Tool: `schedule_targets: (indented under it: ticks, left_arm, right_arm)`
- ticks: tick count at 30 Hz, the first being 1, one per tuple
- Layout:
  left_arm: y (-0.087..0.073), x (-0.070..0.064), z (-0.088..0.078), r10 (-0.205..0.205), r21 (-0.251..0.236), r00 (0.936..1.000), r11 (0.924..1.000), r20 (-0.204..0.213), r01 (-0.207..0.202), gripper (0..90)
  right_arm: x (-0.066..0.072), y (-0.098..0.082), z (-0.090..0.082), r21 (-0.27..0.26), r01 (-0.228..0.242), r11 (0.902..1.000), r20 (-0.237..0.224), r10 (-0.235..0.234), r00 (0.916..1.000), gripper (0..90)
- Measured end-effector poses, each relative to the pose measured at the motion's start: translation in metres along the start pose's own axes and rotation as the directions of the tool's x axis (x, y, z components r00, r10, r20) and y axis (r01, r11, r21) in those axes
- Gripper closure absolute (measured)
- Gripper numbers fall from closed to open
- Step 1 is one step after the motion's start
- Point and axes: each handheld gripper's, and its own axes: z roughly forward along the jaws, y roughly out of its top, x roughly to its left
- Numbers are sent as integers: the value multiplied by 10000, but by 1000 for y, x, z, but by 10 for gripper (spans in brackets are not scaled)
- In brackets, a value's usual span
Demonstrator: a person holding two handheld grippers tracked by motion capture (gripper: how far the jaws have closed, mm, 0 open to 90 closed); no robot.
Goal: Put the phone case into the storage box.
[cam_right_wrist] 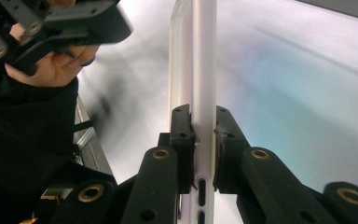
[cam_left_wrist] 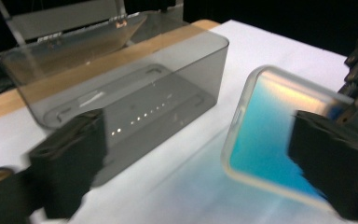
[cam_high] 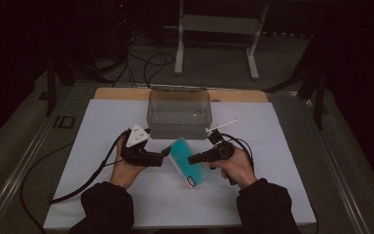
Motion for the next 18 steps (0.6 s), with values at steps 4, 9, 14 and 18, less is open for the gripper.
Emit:
schedule_targets:
  ticks: [4,9,14,18]
  left_arm:
    - [-2,3,-7,-172,-11,9993,9999,-330,172,8]
    - [-7,7,-14,-326,-118,9967,9994,-737,318,5]
    - [-14,9,-22,-390,-200,9945,9991,-970,373,4]
    - [-20,11,-30,-526,-314,9916,9983,-1178,492,4]
  right_arm:
    - [0,0,-1,-54,-12,10000,56,12,10000,819]
    - [1,0,-3,-132,-17,9999,88,18,10000,819]
    - [1,0,-5,-279,-53,9996,134,57,9999,819]
    - [2,0,-6,-363,-104,9993,172,110,9998,819]
